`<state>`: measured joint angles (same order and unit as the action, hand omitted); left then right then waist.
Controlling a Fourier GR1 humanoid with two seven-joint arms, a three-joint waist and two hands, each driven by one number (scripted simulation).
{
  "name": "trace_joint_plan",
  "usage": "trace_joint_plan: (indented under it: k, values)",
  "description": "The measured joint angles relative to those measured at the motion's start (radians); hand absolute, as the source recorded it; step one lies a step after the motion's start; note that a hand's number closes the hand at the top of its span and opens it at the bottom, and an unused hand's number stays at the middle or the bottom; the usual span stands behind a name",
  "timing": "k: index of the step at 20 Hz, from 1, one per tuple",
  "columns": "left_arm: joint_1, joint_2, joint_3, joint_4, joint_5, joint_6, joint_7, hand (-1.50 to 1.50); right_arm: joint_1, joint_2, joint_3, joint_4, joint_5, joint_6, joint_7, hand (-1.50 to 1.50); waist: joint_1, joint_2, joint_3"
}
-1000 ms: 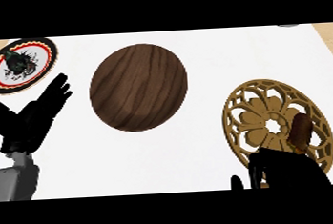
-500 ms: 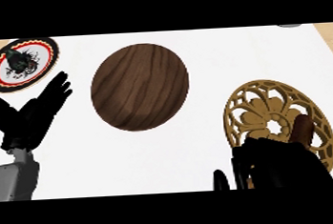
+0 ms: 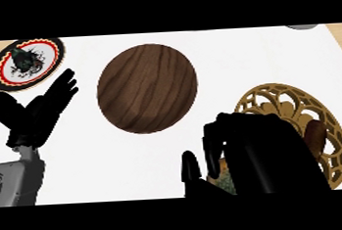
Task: Pick the squash from the placemat and place it in the bowl
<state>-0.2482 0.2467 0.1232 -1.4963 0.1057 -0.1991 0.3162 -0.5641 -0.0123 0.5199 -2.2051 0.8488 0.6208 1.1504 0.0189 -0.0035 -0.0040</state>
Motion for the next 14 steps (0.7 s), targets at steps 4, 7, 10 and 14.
trace_joint_plan:
  k: [4,7,10,14]
  values:
    - [0.005,-0.003,-0.005,0.012,-0.004,-0.008,-0.019,0.0,-0.171,0.001,-0.048,0.14,-0.059,-0.057,0.026,1.5,0.008,0.001,0.0]
    - [-0.005,-0.008,-0.007,0.028,-0.01,-0.007,-0.032,0.0,-0.293,0.001,-0.075,0.254,-0.088,-0.107,0.035,1.5,0.011,0.002,0.0]
    - [0.004,-0.008,-0.006,0.023,-0.009,-0.011,-0.036,0.0,-0.404,0.002,-0.115,0.38,-0.106,-0.15,0.025,1.5,0.015,0.003,0.001]
    - [-0.006,-0.017,-0.013,0.029,-0.016,-0.004,-0.035,0.0,-0.524,0.003,-0.161,0.579,-0.11,-0.215,-0.008,1.5,0.019,0.007,0.001]
